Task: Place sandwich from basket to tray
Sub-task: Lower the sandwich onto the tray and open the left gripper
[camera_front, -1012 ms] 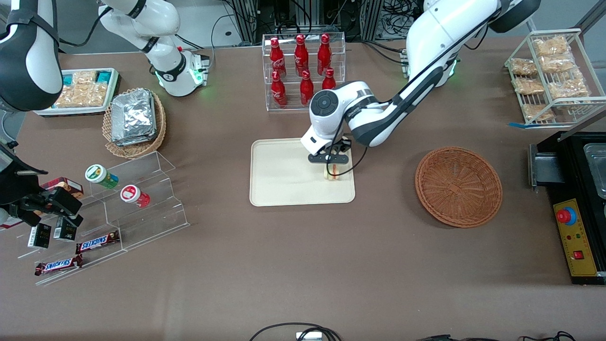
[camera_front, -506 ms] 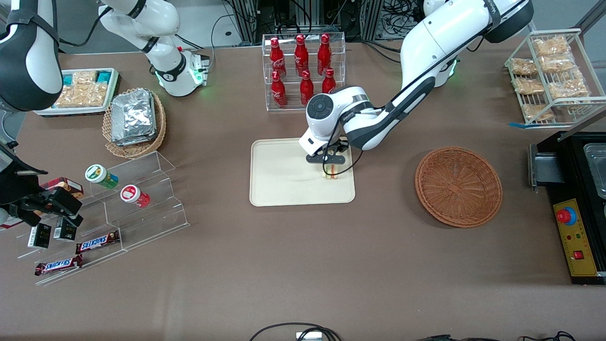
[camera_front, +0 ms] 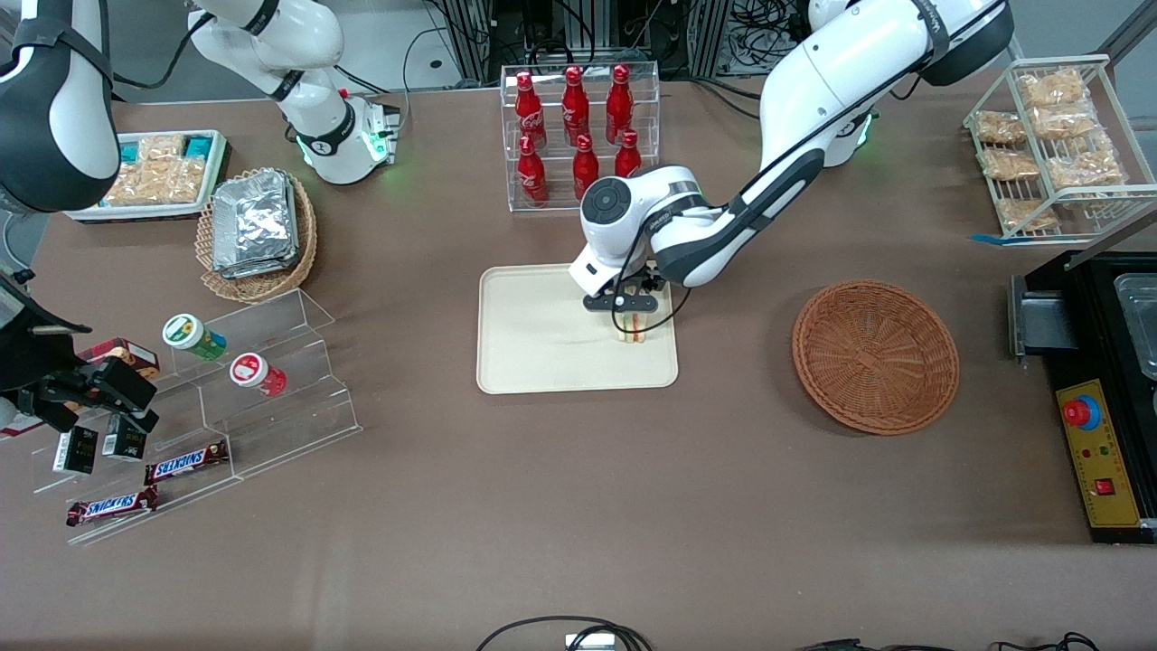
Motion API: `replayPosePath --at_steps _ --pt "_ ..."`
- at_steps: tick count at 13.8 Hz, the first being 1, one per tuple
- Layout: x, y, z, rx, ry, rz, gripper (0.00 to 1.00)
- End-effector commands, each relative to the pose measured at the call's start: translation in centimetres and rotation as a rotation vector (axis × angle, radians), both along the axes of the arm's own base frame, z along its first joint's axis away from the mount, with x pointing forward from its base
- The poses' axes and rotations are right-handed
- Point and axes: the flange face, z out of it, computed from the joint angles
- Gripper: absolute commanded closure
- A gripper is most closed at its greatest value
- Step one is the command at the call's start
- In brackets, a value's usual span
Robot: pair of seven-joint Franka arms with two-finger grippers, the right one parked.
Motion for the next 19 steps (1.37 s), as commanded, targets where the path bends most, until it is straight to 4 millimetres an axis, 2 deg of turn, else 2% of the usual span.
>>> replayPosePath --at_steps 1,3,7,8,10,14,17,19 --pt "2.3 -0.8 1.4 -0.013 -0.045 0.065 0.01" --pt "4.1 -0.8 3.2 -0.023 -0.066 0.106 0.01" --pt "9.1 -0.6 8.6 0.005 -0.126 0.245 0.01" --pt "10.5 0.2 10.0 0.002 -0.131 0.281 0.01" --pt "13.5 3.2 12.4 0.017 -0.146 0.356 0.01" --pt "18.1 9.3 16.9 0.061 -0.170 0.488 0.01" --pt "20.2 12.7 19.8 0.086 -0.185 0.552 0.01" --pt "21.1 13.9 21.4 0.073 -0.185 0.583 0.01"
